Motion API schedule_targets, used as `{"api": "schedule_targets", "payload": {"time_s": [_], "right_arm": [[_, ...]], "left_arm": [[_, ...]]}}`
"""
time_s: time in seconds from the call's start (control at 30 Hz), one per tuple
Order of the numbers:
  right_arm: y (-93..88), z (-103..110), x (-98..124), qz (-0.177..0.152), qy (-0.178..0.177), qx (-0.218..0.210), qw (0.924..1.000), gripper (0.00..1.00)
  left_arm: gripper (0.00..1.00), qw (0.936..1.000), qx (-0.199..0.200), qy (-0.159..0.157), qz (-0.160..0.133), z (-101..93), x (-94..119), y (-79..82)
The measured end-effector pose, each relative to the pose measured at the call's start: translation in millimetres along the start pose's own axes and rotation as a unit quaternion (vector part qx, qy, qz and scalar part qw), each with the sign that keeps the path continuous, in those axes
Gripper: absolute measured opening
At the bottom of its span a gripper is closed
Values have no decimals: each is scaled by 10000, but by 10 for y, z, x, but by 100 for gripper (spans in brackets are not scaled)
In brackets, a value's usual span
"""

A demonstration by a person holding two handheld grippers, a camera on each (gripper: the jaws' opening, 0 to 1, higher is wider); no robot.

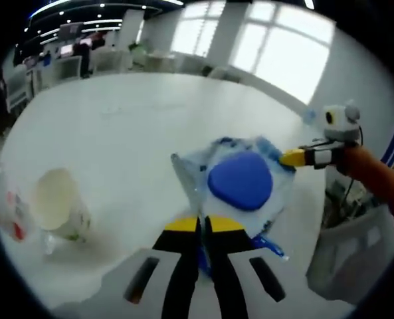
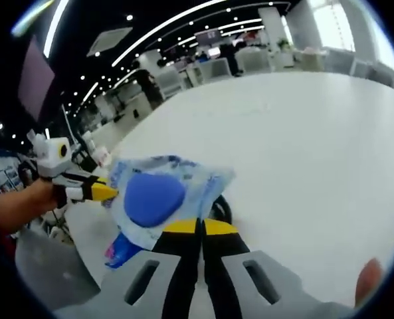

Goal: Arrange the tabletop items into an orderly group along one side of the table until the central work area is clear of visible clutter.

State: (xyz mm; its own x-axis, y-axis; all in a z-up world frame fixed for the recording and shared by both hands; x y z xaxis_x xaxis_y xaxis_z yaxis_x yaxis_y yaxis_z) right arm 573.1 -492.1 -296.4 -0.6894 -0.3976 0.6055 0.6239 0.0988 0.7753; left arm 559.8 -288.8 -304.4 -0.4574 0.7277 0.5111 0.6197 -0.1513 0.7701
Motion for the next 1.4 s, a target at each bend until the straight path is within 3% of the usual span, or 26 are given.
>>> {"api": "schedule_targets", "payload": {"time_s": [0.2,0.43,0.67,1.0,1.4], "right_arm": [[352,27,-17,-290,-7,99,9995,1],[736,55,-188,-603,-73,112,9981,1],[902,52,-485,-645,-151,217,9976,1],[830,-11,-943,-352,-169,310,9988,1],[523,-87,-1285,10,-257,497,9984,1]], "left_arm": [[0,9996,-186,119,-197,92,64,344],[0,9981,-383,372,-302,286,102,680],[0,9963,-433,692,-254,535,56,849],[0,9934,-333,1083,174,832,-150,681],[0,9817,-610,1536,946,996,-392,382]]}}
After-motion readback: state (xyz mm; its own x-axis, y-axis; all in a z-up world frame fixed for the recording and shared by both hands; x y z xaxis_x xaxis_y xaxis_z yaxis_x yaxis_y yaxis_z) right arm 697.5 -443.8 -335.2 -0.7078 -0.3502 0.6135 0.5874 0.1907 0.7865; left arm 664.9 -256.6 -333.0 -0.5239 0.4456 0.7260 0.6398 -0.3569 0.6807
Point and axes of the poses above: the point that each gripper's makers call its tool centre point, and the gripper's own axes: x roughly backward along the fingers, z roughly to its left, y roughly out of its top, the point moved 2 cm from there along x, roughly backward along the fingers, and after that the axes turned 12 degrees about -y, right-handed, at the moved point
